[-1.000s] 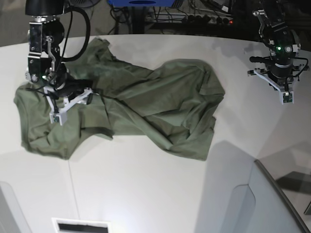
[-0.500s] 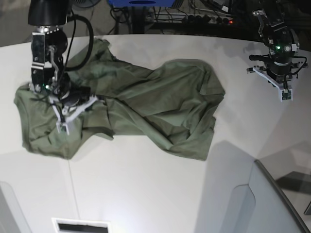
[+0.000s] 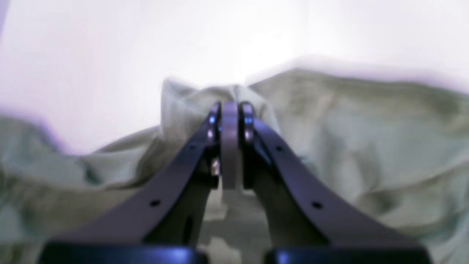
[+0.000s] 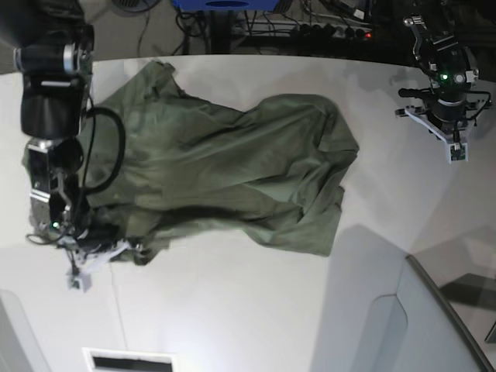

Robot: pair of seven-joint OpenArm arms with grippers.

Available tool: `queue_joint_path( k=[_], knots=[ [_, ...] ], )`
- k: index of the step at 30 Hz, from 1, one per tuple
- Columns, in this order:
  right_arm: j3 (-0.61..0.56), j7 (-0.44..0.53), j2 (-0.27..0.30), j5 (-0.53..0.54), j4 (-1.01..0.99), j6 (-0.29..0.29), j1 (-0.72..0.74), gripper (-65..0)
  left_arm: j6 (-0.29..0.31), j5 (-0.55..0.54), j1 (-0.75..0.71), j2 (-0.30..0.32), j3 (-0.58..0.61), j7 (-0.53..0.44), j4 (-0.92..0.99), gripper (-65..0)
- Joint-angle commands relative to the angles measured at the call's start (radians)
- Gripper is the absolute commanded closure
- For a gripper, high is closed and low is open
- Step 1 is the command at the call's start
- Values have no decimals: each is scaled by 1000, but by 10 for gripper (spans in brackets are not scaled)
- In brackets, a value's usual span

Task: Layout the t-shirt on the table in an organized manner, then fold the t-shirt properly
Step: 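Regrasp the hem with the right gripper and pull it away from the collar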

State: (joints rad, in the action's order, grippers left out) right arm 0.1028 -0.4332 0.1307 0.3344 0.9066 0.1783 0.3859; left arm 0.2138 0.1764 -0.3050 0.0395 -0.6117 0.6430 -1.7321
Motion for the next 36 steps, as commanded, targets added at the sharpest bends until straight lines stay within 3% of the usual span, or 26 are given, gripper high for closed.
queue_joint_path(
  k=[1, 5, 8, 11, 13, 15, 17, 20, 22, 24, 28, 30, 36],
  knots=[
    [1, 66, 14, 2, -37, 3, 61, 0, -6, 2, 0, 13, -4, -18, -18, 0],
    [1, 261, 40, 2, -251, 5, 166, -5, -7, 2, 0, 21, -4, -18, -18, 0],
    [7, 435, 40, 2, -364, -1, 206, -65, -7, 2, 0, 21, -4, -16, -18, 0],
    [5, 633, 40, 2, -422, -4, 212, -212, -7, 2, 0, 21, -3, -16, -18, 0],
    [1, 664, 42, 2, -435, -4, 221, -320, -7, 2, 0, 21, 0, -16, -18, 0],
    [1, 650, 65, 2, -430, -4, 227, -354, -7, 2, 0, 18, 5, -16, -18, 0],
    [5, 594, 96, 2, -386, -4, 198, -318, -6, -1, 0, 13, 13, -16, -18, 0],
    [10, 373, 149, 7, -129, -4, 48, -258, -6, -5, 0, 20, 68, -18, -9, 0],
    [30, 192, 159, 9, 104, -4, -83, -269, 0, -7, 5, 26, 85, -19, 13, 0],
    [131, 79, 129, 9, 319, -4, -212, -335, 42, -8, 13, 29, 91, -19, 34, 0],
    [437, 38, -30, 9, 521, -4, -356, -557, 114, -8, 36, 26, 85, -19, 40, 0],
    [555, 6, -96, 4, 535, 3, -373, -558, 143, -8, 37, 27, 82, -19, 42, 0],
    [605, 10, -95, 7, 464, 5, -428, -491, 171, -8, 36, 27, 82, -19, 39, 0]
  ],
)
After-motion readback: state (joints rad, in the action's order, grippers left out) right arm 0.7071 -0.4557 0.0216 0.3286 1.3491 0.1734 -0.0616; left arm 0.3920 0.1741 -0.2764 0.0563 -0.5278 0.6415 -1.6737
